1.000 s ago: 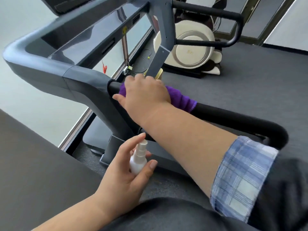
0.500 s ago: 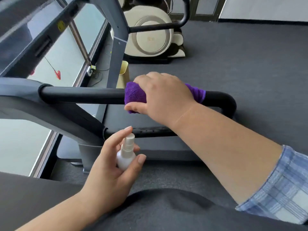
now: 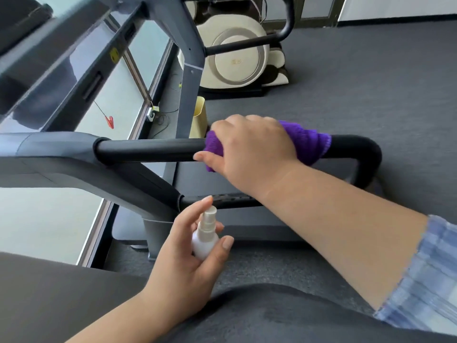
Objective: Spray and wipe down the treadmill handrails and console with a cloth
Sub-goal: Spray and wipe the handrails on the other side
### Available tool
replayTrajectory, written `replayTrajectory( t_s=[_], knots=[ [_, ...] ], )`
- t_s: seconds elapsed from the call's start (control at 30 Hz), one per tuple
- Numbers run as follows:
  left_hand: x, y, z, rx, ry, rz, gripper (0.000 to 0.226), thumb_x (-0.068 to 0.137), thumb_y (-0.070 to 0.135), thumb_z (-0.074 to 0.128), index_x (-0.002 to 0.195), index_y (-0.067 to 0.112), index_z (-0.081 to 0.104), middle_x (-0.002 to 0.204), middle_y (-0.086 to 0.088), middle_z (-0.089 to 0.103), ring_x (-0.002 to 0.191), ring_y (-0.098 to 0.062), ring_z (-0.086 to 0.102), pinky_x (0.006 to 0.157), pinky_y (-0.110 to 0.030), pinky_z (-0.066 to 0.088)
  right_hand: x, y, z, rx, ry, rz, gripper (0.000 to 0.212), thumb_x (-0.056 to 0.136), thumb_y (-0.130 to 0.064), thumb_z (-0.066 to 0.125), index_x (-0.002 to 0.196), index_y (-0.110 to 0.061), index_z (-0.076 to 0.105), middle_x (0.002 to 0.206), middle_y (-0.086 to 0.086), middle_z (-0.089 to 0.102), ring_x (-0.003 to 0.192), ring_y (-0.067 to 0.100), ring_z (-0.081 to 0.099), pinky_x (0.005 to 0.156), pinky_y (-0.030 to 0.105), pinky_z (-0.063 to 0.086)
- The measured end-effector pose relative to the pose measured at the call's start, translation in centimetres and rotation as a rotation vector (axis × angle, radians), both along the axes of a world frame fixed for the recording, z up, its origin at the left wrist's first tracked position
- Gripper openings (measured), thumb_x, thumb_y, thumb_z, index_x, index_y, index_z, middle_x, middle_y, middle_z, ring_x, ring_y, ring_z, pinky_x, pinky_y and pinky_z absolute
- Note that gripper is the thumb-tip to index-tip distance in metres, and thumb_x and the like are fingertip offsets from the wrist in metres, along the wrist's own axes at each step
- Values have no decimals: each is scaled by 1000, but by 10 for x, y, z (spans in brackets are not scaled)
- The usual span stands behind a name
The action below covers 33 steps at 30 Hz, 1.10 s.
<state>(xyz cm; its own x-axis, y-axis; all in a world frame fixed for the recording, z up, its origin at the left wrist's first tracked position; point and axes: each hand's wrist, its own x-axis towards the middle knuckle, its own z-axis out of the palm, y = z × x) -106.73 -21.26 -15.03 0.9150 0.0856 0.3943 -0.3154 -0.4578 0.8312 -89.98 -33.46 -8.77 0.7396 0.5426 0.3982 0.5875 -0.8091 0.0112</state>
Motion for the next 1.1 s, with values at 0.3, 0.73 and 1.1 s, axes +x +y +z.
replayTrajectory(
  t_s=[0.3, 0.73, 1.1],
  knots=[
    [1, -10, 0, -9, 25, 1, 66, 82, 39, 69, 135, 61, 37, 101, 15, 64, 79, -5, 65, 68, -8, 48, -4, 22, -2, -32, -13, 93, 59, 86, -76, 49, 115, -25, 59, 105, -1, 62, 95, 23, 61, 77, 38, 39],
    [2, -18, 3, -14, -12, -22, 58, 87, 60, 63, 139, 53, 38, 101, 14, 63, 77, -9, 65, 74, -11, 49, 2, -128, -8, 112, 25, -64, 49, 85, -60, 65, 121, -27, 68, 118, -3, 67, 102, 25, 63, 90, 42, 41],
    [3, -38, -1, 28, -4, -54, 63, 79, 42, 67, 135, 56, 41, 97, 14, 65, 75, -6, 65, 66, -11, 51, -2, -65, -3, 37, 58, 5, 60, 88, -72, 50, 131, -31, 57, 128, -8, 60, 113, 19, 57, 95, 40, 40]
  ],
)
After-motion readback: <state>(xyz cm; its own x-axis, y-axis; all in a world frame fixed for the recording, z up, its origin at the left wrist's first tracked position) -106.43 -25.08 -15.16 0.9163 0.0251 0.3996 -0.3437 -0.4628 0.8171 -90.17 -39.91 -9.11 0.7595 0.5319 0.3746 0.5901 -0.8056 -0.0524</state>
